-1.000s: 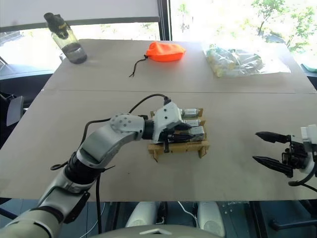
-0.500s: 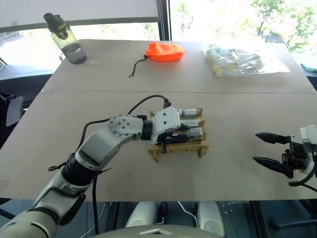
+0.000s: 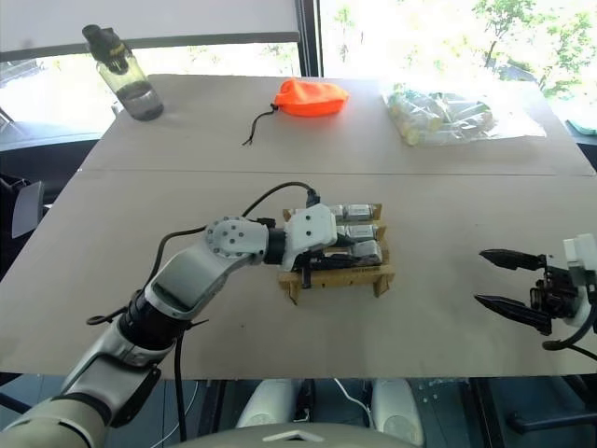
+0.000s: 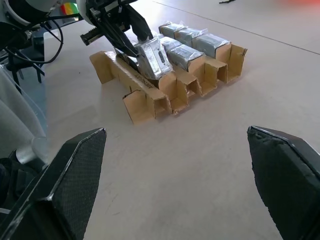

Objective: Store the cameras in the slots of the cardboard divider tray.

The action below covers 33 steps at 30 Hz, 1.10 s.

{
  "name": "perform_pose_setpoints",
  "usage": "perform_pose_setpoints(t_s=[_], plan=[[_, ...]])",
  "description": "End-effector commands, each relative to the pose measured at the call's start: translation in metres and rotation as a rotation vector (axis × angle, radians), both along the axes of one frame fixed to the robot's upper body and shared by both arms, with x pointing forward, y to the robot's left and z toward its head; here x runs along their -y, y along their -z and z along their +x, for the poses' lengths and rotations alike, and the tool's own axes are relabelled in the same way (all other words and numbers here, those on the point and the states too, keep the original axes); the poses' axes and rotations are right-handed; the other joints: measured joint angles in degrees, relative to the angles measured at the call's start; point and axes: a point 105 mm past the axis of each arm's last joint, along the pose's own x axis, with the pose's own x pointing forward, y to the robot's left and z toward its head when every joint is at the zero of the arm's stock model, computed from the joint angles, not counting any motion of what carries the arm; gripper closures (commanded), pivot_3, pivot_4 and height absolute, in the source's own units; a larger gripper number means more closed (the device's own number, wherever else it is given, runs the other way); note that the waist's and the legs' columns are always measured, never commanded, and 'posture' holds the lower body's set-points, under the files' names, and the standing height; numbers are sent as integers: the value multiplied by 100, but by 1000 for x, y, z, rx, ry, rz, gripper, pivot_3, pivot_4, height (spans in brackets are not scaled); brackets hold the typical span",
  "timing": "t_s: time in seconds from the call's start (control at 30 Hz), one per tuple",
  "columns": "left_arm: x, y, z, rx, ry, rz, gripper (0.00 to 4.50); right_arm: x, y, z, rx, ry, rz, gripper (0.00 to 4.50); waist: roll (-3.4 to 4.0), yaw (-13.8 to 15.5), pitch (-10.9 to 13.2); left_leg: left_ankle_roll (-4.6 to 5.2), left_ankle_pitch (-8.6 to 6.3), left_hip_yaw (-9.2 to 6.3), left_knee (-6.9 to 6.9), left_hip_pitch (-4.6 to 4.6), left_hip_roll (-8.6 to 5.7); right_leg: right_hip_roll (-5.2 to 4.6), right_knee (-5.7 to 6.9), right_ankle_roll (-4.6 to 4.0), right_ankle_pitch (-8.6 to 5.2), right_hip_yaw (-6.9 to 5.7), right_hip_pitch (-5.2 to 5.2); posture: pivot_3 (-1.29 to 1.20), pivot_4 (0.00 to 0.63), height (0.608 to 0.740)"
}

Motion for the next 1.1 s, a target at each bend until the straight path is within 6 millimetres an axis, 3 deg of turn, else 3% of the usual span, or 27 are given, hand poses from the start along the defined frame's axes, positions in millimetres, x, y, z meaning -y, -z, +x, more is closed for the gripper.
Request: perform_pose_setpoints(t_s=[0.03,0.6,0.87,1.03,1.1], plan=[[-5,9,1,-12,-7,39,3842,-1,-13,-2,65,-29,0,36,-3,-2,1,0,0,0,0,-1,1,1,0,0,0,0,0,0,150,726],[1,3,-1,-43,42,80,3842,-5,-8,0,85,-22,2,36,-1,-4,1,0,0,-1,-9,0,2,3,-3,0,-1,-1,-1,0,150,726],[7,-10,-3,-55,50,14,209,-4,-7,-2,86,-19,5,0,-1,1,1,0,0,-2,-8,-3,1,1,-3,0,-1,-2,-1,0,150,726],[3,-26,1,-40,15,-68,48,-3,-7,-2,83,-23,7,0,-1,2,1,0,0,-3,-8,-3,1,1,-4,0,-1,-2,-1,0,150,726],[-1,-44,9,10,-24,-168,48,-4,-7,-1,80,-30,8,0,-1,1,1,-1,0,-3,-8,-3,2,1,-4,0,-1,-2,-2,0,150,726]])
